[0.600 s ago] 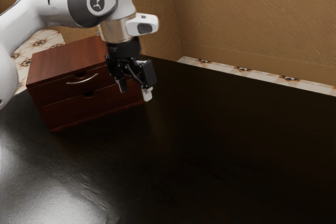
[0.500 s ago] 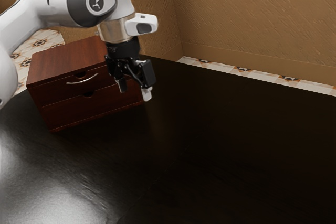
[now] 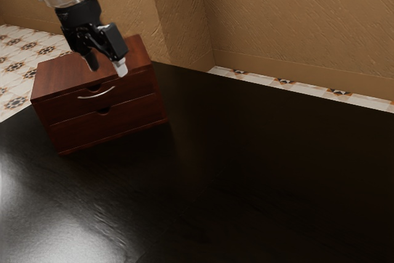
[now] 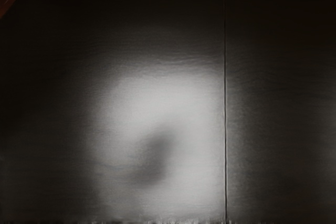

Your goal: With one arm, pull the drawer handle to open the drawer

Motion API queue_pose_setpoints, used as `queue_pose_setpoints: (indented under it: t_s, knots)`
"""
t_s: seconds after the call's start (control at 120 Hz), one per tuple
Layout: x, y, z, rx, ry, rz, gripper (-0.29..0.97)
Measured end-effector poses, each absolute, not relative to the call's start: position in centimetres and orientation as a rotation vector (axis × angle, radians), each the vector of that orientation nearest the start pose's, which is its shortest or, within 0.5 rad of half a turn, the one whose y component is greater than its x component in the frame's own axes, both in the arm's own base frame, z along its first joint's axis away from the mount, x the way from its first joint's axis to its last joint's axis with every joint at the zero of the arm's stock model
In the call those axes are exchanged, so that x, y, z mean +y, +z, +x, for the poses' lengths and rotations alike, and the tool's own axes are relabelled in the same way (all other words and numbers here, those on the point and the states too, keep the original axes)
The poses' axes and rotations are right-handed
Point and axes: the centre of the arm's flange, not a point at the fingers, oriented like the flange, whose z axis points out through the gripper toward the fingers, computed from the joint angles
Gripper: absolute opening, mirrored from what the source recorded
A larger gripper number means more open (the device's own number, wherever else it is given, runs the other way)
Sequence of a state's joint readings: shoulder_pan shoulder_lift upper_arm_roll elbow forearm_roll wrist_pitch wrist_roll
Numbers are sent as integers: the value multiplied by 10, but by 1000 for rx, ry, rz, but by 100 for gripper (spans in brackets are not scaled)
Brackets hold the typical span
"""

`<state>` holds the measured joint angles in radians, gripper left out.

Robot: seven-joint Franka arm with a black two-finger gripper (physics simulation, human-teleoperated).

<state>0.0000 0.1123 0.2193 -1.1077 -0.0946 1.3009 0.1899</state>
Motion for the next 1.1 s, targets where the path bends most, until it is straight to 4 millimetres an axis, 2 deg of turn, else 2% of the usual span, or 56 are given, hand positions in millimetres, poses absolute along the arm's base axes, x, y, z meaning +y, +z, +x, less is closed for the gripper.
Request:
queue_pose_setpoints:
  t_s: [0.15,0.267,0.333,0.4,0.483,0.633,0.742,0.925,1.1]
  knots:
    - [125,748,531,-27,-145,-3179,68]
    - [124,740,538,119,-154,-3189,68]
    - [118,725,551,226,-119,-3195,68]
    - [121,707,562,294,-67,-3178,68]
    - [129,700,563,369,-31,-3133,68]
    - [135,657,569,566,52,-3078,68]
    - [139,644,572,686,29,-3025,68]
    - [144,641,561,839,-37,-2935,68]
    - [159,625,553,924,-65,-2840,68]
